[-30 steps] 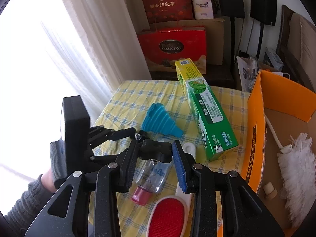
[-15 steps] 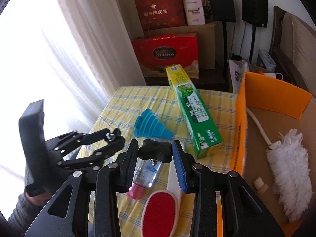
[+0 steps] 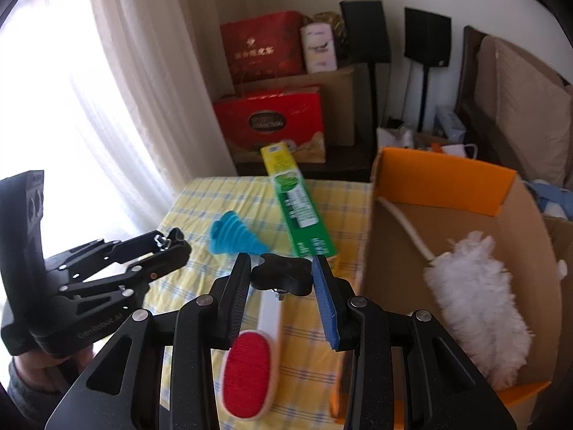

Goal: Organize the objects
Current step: 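Lift and carry the black knob over the orange box with the left tool, then open the left tool to drop the black knob into the box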

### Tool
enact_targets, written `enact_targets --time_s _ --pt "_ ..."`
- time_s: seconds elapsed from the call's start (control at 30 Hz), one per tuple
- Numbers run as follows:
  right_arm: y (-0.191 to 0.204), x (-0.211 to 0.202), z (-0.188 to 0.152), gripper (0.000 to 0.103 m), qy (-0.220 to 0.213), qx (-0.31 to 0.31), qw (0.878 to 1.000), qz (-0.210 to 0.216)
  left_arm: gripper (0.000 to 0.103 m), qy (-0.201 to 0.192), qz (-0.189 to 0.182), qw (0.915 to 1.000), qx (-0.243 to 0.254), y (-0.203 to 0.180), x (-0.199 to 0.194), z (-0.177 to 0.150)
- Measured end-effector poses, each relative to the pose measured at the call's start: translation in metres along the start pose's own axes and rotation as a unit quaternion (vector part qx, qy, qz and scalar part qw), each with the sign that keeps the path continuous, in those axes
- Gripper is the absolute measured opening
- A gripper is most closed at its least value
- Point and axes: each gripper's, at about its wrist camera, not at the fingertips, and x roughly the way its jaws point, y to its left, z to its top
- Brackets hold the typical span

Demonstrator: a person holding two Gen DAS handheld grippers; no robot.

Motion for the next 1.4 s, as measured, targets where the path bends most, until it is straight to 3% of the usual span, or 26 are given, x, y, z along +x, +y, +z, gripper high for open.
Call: enact_targets --time_s 0.7,1.13,1.4 --pt "-0.06 -0.045 -0.025 0.036 -0.019 0.031 0.998 -0.057 0.039 -0.005 -0.038 0.9986 0.035 -0.094 0.001 0.009" --pt "-0.104 -0.048 -0.047 0.036 0.008 0.071 0.995 -0.071 0.039 0.031 -0.067 0.9952 0.065 -0.145 0.028 -0.009" --pt "-0.121 -0.044 -0.059 0.036 0.022 0.092 0.993 -0.07 0.039 0.049 -0.071 0.9937 0.072 -0.156 0.042 -0.017"
